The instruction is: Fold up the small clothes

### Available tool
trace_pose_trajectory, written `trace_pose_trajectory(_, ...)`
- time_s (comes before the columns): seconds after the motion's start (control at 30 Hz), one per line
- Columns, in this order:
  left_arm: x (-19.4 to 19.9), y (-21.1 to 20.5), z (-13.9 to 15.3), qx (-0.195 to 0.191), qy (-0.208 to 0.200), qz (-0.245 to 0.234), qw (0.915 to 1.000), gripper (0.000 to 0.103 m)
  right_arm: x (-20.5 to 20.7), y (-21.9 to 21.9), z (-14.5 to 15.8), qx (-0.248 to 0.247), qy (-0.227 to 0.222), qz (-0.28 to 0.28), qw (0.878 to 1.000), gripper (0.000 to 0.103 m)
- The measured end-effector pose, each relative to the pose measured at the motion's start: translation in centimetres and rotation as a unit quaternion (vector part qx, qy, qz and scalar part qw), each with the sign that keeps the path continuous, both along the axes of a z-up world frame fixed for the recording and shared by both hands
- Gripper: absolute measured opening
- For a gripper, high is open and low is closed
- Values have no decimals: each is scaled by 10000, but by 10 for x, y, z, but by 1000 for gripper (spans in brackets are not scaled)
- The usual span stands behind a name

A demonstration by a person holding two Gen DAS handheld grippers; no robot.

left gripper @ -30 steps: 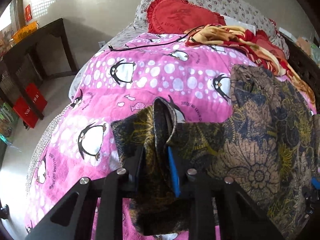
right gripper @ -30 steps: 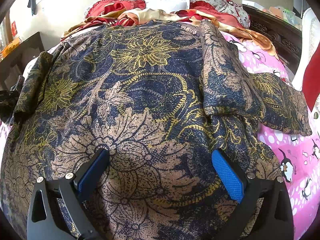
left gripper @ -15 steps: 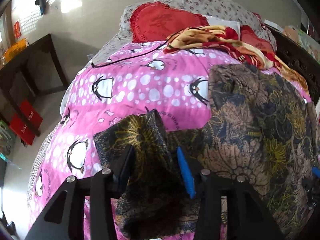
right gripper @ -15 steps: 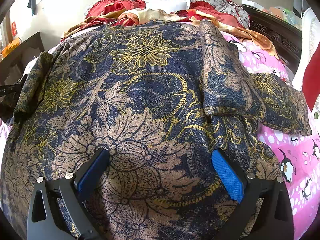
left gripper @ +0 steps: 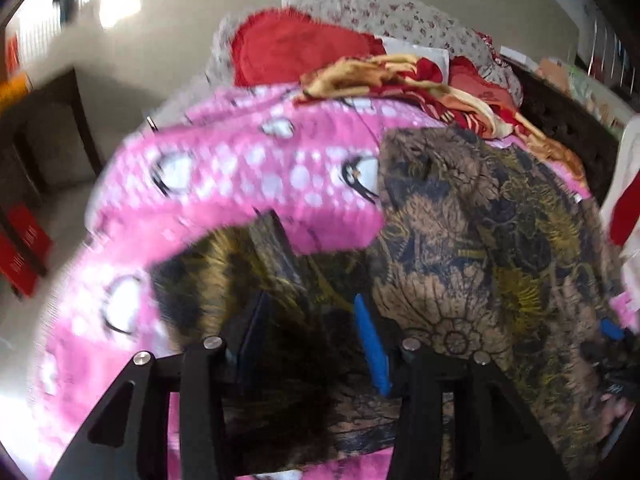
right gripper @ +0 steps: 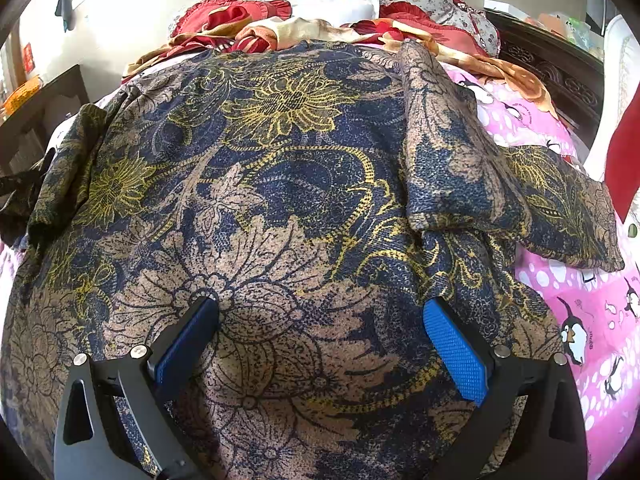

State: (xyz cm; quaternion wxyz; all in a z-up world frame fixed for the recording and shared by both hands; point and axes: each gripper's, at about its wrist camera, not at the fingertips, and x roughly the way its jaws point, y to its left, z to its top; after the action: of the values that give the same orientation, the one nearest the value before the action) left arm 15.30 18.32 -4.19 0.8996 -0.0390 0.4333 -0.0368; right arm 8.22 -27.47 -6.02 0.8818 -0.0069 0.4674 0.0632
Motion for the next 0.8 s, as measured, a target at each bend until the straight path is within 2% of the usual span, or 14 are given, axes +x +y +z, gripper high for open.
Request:
trace_pose_trajectory(0.17, 5, 14, -12, -392, 252, 103, 9989, 47, 0, 0, 0, -2, -2, 0, 10000, 103)
trace_pose_trajectory(0.3, 5, 8, -13, -49, 281, 28, 9996, 45, 0, 0, 0, -4, -2, 0, 10000, 103)
trace_pose_trajectory(0.33, 6, 8, -14, 22, 281, 65, 9996, 39, 0, 0, 0, -4, -3, -1, 10000, 103)
trace_pose_trajectory(0.47, 7, 15, -18, 3, 287, 270, 9992, 30, 0, 0, 0, -6, -3, -2, 10000, 103)
trace_pose_trajectory(0.53, 8, 18, -19, 82, 318, 403, 9986, 16, 0, 0, 0, -5, -3, -2, 10000, 103)
trace_pose_trajectory(0.63, 8, 26, -17, -34, 365, 555, 9978, 5, 0, 0, 0, -8, -4, -3, 10000, 103)
trace_pose_trajectory(0.73, 1, 32, -1, 9, 241, 719, 9971, 5, 0, 0, 0, -7, -4, -3, 10000, 103)
trace_pose_trajectory(0.8, -10, 42, 23, -76, 18, 846, 9964, 4, -1, 0, 0, -8, -5, -3, 10000, 103)
